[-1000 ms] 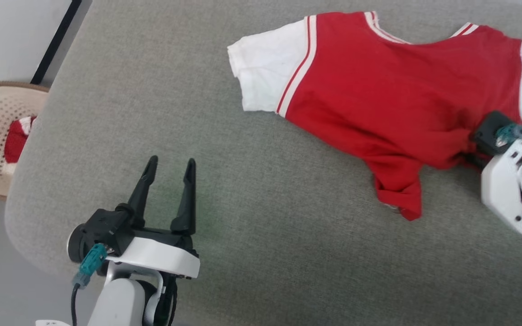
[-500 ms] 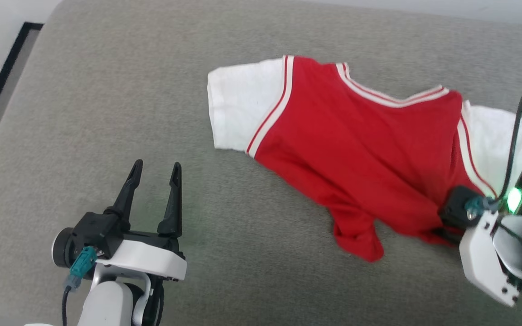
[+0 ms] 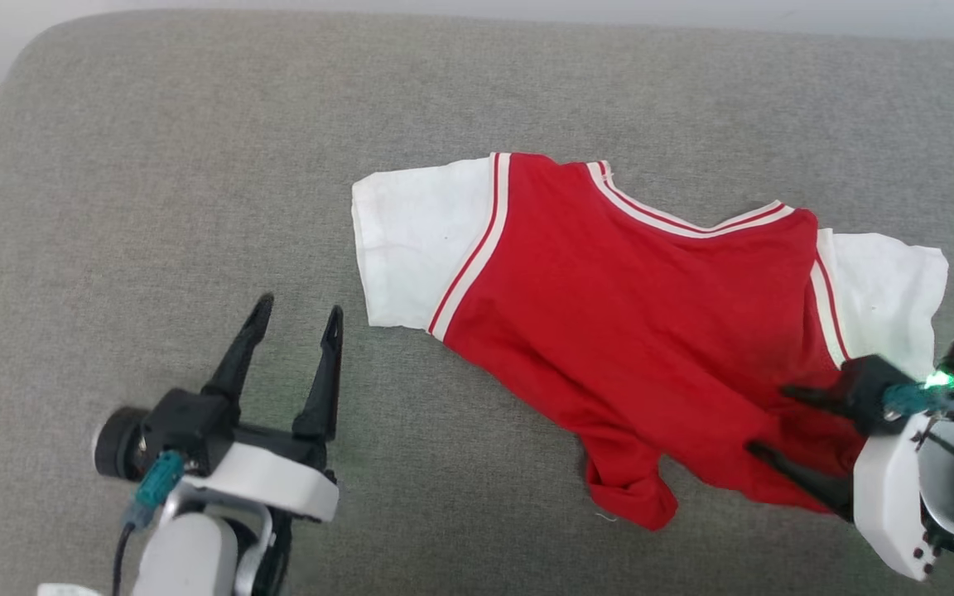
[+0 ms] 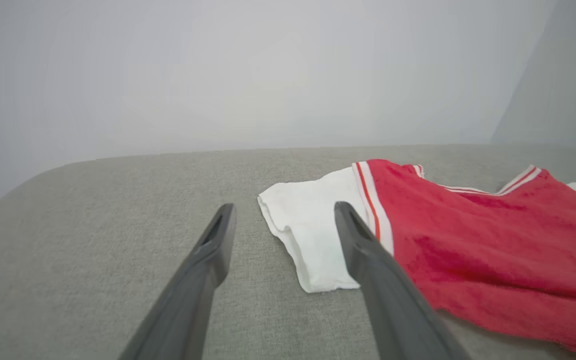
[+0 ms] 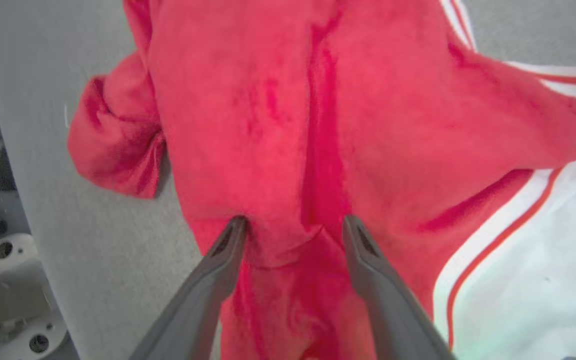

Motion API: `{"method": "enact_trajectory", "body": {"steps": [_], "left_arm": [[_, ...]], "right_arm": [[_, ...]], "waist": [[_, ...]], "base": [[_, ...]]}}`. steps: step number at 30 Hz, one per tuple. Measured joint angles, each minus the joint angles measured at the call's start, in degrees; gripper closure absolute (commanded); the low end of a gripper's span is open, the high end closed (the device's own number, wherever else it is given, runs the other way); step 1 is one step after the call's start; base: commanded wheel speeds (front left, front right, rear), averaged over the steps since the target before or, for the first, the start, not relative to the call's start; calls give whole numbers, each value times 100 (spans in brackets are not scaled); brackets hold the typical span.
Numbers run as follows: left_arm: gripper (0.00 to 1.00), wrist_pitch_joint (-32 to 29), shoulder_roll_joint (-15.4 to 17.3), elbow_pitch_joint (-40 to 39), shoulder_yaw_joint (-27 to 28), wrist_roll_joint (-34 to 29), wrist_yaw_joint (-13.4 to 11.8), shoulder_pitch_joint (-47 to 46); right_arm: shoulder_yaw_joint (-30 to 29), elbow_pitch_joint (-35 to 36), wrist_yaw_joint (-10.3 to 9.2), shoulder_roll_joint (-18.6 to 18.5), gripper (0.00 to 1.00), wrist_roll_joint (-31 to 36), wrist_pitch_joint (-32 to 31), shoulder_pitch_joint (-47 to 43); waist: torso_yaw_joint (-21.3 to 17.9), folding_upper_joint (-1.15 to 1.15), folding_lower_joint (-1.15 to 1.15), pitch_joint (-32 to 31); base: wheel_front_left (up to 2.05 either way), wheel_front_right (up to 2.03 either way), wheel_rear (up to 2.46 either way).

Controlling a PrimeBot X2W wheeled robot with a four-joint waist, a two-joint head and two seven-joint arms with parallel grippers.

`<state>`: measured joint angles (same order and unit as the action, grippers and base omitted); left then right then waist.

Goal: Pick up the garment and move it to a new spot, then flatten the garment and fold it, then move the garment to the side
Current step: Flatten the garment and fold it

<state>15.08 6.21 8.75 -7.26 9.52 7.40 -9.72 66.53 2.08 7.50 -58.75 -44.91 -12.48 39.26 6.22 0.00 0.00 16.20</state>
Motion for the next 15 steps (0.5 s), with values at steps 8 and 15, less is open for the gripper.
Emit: {"method": "enact_trajectory", "body": {"steps": [8, 15], "left_arm": [[0, -182, 1270, 436, -1065, 386, 11, -1021], [0, -975, 2526, 625, -2069, 1215, 15, -2398]], "right_arm": [[-1703, -354, 0, 531, 0, 182, 1216, -1144], [-3472, -397, 0, 1380, 0, 578, 1923, -2228]], "waist": [[-264, 0, 0, -34], [-813, 0, 0, 13]], "base": [[0, 0, 0], [0, 0, 0]]}}
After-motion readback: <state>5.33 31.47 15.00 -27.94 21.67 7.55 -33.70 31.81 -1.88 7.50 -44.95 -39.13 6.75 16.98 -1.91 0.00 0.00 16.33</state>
